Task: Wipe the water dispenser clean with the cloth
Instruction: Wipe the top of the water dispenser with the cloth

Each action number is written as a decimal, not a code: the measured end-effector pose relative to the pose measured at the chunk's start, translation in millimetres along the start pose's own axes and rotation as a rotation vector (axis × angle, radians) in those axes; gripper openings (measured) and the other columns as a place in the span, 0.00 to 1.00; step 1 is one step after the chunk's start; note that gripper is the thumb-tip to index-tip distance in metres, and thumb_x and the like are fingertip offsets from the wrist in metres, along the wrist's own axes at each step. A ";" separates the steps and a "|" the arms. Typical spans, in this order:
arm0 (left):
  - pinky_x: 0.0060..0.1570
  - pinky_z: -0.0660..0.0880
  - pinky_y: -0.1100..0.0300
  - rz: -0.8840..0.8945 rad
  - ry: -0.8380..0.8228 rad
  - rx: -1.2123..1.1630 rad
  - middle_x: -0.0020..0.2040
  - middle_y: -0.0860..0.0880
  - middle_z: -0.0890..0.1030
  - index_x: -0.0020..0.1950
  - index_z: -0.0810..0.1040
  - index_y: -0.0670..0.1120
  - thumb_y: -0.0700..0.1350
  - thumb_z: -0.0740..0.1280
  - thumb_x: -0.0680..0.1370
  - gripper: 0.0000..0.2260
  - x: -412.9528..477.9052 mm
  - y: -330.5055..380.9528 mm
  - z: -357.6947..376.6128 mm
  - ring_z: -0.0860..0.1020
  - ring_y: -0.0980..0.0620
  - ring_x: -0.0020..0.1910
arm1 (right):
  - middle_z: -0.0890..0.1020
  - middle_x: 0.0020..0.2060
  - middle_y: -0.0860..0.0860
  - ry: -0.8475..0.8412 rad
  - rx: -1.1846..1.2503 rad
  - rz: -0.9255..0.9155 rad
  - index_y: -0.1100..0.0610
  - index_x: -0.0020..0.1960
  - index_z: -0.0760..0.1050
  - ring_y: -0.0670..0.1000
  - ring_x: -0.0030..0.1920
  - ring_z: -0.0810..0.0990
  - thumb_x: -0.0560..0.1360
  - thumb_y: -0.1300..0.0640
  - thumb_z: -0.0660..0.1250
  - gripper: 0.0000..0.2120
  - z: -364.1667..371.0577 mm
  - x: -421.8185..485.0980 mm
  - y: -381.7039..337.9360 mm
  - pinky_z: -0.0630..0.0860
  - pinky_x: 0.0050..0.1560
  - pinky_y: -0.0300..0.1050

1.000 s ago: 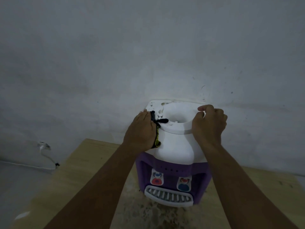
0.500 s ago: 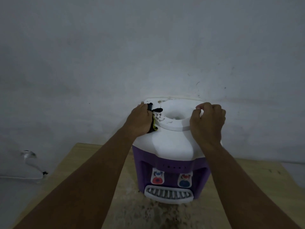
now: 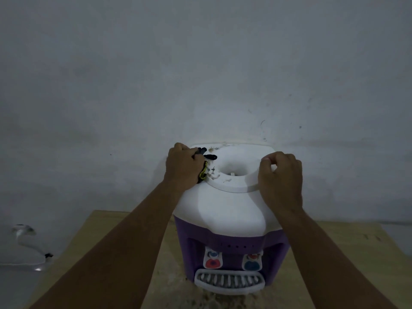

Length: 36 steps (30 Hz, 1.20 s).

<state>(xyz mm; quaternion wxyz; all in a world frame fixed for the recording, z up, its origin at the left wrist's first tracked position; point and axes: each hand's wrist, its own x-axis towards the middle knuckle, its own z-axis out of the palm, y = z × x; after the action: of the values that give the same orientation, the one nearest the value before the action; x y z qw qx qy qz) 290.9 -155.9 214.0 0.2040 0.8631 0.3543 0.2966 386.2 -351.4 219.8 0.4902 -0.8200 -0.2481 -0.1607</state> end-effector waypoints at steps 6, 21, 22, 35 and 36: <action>0.48 0.70 0.56 -0.034 0.038 -0.063 0.51 0.46 0.80 0.54 0.81 0.44 0.47 0.65 0.76 0.11 11.9 -0.1 3.0 0.76 0.47 0.51 | 0.76 0.40 0.47 -0.048 0.021 0.024 0.55 0.42 0.76 0.49 0.48 0.72 0.76 0.57 0.60 0.08 0.8 2.2 -0.2 0.67 0.46 0.43; 0.54 0.71 0.53 0.161 -0.207 -0.131 0.49 0.43 0.81 0.53 0.79 0.39 0.51 0.53 0.84 0.20 34.7 9.8 0.2 0.77 0.45 0.50 | 0.77 0.41 0.46 0.015 0.124 0.111 0.58 0.44 0.78 0.47 0.46 0.73 0.78 0.58 0.61 0.08 -2.2 4.2 -3.4 0.64 0.41 0.29; 0.54 0.71 0.53 0.168 -0.229 -0.147 0.49 0.44 0.81 0.53 0.79 0.40 0.52 0.53 0.84 0.20 36.4 10.1 0.4 0.77 0.46 0.51 | 0.77 0.41 0.47 0.016 0.134 0.114 0.58 0.44 0.78 0.47 0.46 0.73 0.78 0.59 0.61 0.08 -2.3 4.0 -3.7 0.64 0.41 0.29; 0.45 0.70 0.58 0.257 -0.500 -0.105 0.41 0.46 0.79 0.44 0.76 0.40 0.57 0.52 0.84 0.24 64.7 42.5 12.2 0.76 0.49 0.41 | 0.79 0.42 0.45 0.014 0.183 0.125 0.55 0.43 0.77 0.43 0.46 0.74 0.77 0.59 0.62 0.07 -3.4 1.0 -3.2 0.65 0.42 0.30; 0.49 0.70 0.57 0.278 -0.511 -0.076 0.45 0.44 0.81 0.48 0.77 0.39 0.56 0.51 0.84 0.24 66.2 44.0 12.6 0.77 0.47 0.46 | 0.79 0.42 0.45 0.014 0.181 0.127 0.55 0.43 0.77 0.44 0.46 0.74 0.77 0.59 0.62 0.07 -3.1 1.2 -3.0 0.65 0.42 0.30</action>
<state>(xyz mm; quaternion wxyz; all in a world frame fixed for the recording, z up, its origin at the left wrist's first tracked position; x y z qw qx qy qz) 358.6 -138.4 253.8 0.2761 0.9418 0.1583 0.1079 385.4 -352.6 224.0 0.5733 -0.7851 -0.2059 -0.1120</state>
